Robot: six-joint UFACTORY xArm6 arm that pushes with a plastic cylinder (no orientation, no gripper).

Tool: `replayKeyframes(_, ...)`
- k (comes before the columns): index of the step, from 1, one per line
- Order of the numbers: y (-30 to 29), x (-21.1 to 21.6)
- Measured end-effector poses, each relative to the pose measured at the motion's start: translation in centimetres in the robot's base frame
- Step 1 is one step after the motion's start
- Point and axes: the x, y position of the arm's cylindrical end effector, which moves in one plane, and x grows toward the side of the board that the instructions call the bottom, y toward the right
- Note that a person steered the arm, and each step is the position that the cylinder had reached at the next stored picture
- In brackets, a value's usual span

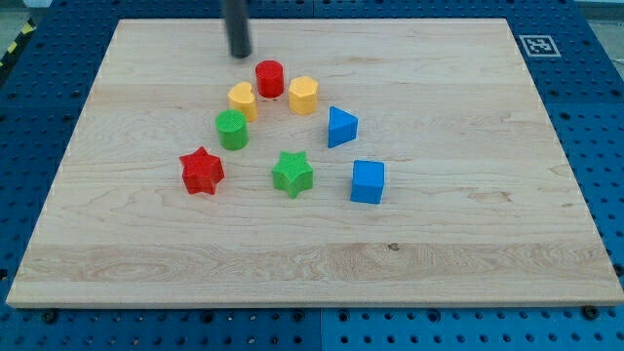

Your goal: Move the red circle towards the top right

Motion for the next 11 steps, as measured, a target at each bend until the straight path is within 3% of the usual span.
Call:
replayKeyframes(1, -1.6, 4.3)
replayKeyframes(2, -1.4, 4.2)
replayKeyframes(6, 15.0, 4.4)
replayKeyframes(8, 17.6, 1.8)
replayKeyframes(11, 26.6, -1.8)
